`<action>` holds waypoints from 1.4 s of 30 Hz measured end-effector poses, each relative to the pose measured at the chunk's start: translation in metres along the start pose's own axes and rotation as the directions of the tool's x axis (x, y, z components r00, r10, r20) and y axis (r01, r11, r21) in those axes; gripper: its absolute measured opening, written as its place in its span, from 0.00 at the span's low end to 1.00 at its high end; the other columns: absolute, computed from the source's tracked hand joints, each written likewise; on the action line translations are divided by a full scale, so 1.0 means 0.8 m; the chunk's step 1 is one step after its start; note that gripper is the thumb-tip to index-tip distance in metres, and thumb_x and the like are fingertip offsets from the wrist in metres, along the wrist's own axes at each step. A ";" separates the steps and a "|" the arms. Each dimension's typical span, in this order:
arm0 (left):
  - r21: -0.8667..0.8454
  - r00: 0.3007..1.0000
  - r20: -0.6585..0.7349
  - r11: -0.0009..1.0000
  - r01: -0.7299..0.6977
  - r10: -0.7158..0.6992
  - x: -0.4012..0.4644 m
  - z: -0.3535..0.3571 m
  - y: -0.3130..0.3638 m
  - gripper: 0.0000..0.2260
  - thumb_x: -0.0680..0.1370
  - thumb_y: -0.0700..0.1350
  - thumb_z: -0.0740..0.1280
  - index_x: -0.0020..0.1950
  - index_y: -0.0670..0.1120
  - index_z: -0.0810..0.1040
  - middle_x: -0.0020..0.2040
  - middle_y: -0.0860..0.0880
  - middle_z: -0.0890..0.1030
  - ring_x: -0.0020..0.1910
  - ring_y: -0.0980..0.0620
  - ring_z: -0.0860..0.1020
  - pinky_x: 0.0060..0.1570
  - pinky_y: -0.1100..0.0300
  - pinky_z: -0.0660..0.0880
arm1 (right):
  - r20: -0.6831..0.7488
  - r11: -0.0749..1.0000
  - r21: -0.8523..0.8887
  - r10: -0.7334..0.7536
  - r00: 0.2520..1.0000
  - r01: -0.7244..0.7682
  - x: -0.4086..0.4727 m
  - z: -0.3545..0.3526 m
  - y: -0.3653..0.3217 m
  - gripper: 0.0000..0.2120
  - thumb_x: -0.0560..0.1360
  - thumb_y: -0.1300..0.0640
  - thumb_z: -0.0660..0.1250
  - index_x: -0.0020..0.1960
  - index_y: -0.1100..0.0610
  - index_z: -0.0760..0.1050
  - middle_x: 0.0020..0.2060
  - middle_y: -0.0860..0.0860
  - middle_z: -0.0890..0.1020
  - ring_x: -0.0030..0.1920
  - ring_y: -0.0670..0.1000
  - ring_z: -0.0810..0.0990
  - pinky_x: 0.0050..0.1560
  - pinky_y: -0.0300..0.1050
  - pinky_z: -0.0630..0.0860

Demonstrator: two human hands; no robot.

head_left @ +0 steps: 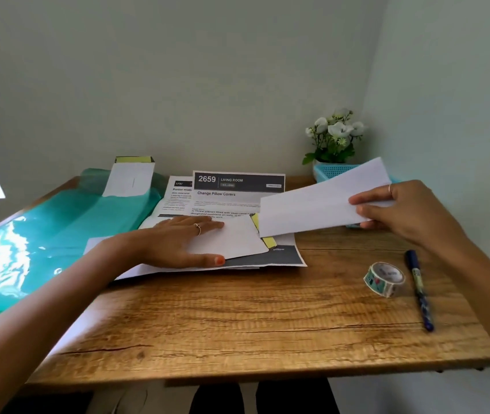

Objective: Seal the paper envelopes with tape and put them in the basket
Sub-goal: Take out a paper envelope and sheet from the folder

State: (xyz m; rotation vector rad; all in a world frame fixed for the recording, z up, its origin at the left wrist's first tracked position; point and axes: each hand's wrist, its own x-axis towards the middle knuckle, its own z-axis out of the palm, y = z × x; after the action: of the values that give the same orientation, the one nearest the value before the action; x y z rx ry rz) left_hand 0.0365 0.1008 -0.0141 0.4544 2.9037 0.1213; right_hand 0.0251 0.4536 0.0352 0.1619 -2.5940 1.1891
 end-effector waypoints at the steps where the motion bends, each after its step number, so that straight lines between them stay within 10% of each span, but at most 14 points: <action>1: -0.002 1.000 -0.027 1.000 0.001 -0.001 0.002 -0.002 0.005 0.49 0.56 0.83 0.43 0.74 0.64 0.43 0.77 0.57 0.47 0.76 0.50 0.47 0.72 0.46 0.46 | -0.010 0.999 -0.025 -0.031 0.999 0.030 0.000 -0.001 -0.001 0.10 0.72 0.62 0.71 0.52 0.52 0.82 0.58 0.51 0.78 0.42 0.48 0.82 0.52 0.44 0.79; 5: -0.026 0.995 -0.102 1.000 -0.015 0.013 0.016 -0.008 0.034 0.45 0.62 0.78 0.47 0.76 0.60 0.46 0.77 0.55 0.50 0.76 0.49 0.51 0.72 0.46 0.50 | -0.039 0.993 -0.060 -0.108 0.993 0.106 -0.002 -0.004 -0.006 0.12 0.73 0.63 0.70 0.55 0.54 0.81 0.62 0.53 0.77 0.38 0.46 0.81 0.41 0.33 0.75; 17: -0.075 0.986 -0.152 0.994 -0.077 0.064 0.047 0.011 0.058 0.40 0.68 0.73 0.57 0.76 0.58 0.51 0.77 0.56 0.54 0.75 0.50 0.54 0.71 0.48 0.52 | 0.002 0.973 -0.165 -0.164 0.987 0.162 -0.020 -0.007 -0.024 0.13 0.73 0.63 0.69 0.55 0.51 0.81 0.61 0.53 0.78 0.41 0.50 0.82 0.55 0.35 0.73; 25: -0.156 0.981 -0.193 0.986 -0.059 0.028 0.047 0.022 0.054 0.42 0.66 0.74 0.57 0.76 0.58 0.49 0.77 0.55 0.53 0.75 0.50 0.53 0.72 0.50 0.51 | 0.073 0.984 -0.179 -0.005 0.997 0.018 -0.019 -0.007 -0.018 0.12 0.73 0.62 0.70 0.51 0.48 0.81 0.59 0.53 0.79 0.33 0.40 0.77 0.34 0.20 0.66; 42: -0.207 0.972 -0.235 0.975 -0.078 0.028 0.044 0.021 0.055 0.45 0.63 0.75 0.59 0.75 0.61 0.45 0.77 0.55 0.55 0.74 0.49 0.56 0.72 0.47 0.53 | 0.386 0.903 0.277 0.207 0.899 -0.327 0.019 0.002 0.004 0.10 0.68 0.72 0.70 0.45 0.62 0.84 0.51 0.56 0.82 0.39 0.54 0.85 0.35 0.40 0.82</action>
State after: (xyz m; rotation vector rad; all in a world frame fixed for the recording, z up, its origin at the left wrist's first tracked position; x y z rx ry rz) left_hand 0.0198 0.1542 -0.0321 0.5107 3.0551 0.5252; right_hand 0.0098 0.4546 0.0362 0.0850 -2.7507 1.8599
